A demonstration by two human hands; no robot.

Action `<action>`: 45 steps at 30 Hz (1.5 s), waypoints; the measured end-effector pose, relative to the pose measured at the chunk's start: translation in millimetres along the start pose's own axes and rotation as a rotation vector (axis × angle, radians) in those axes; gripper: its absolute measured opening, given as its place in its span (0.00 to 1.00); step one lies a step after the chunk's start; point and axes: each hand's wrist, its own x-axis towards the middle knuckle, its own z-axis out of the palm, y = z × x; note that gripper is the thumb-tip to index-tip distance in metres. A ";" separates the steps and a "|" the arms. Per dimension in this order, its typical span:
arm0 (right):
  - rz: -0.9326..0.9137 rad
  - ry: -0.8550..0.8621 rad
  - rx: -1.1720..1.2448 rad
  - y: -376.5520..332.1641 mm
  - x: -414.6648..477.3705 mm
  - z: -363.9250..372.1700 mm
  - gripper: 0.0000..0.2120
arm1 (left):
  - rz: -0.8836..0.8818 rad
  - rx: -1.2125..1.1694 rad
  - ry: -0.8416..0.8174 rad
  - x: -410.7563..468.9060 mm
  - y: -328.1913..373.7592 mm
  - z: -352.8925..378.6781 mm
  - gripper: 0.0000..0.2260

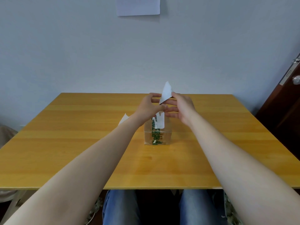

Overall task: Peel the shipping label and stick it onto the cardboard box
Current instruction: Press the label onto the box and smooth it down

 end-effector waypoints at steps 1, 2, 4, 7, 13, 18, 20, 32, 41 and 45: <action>-0.010 -0.010 -0.021 0.0 -1.8 -0.8 0.17 | 0.003 -0.012 0.028 1.1 -0.7 0.9 0.23; -0.027 -0.021 -0.051 0.7 -3.2 -1.5 0.19 | -0.001 -0.026 0.050 1.9 -1.0 1.2 0.21; -0.074 -0.035 -0.126 3.5 -5.9 -2.4 0.23 | -0.017 -0.055 0.088 3.7 -1.7 2.0 0.15; -0.124 -0.038 -0.243 8.3 -7.1 -2.7 0.26 | -0.060 -0.101 0.140 6.0 -2.3 1.1 0.10; -0.112 -0.090 -0.329 13.2 -6.9 -6.0 0.21 | -0.173 -0.199 0.219 7.7 -4.8 -4.1 0.11; -0.100 -0.190 -0.406 19.4 -7.3 -9.5 0.07 | -0.257 -0.314 0.214 7.2 -6.4 -6.9 0.14; -0.086 -0.202 -0.430 21.3 -7.0 -8.6 0.06 | -0.272 -0.330 0.208 6.8 -7.2 -6.7 0.13; 0.008 -0.139 -0.384 28.6 1.9 -16.4 0.18 | -0.341 -0.302 0.141 5.2 -5.7 -5.7 0.18; 0.115 -0.081 -0.547 38.4 6.8 -18.2 0.08 | -0.342 -0.289 0.111 5.8 -5.2 -7.3 0.21; 0.183 -0.134 -0.604 34.7 1.8 -18.9 0.07 | -0.323 -0.238 0.108 9.7 -10.5 -9.3 0.19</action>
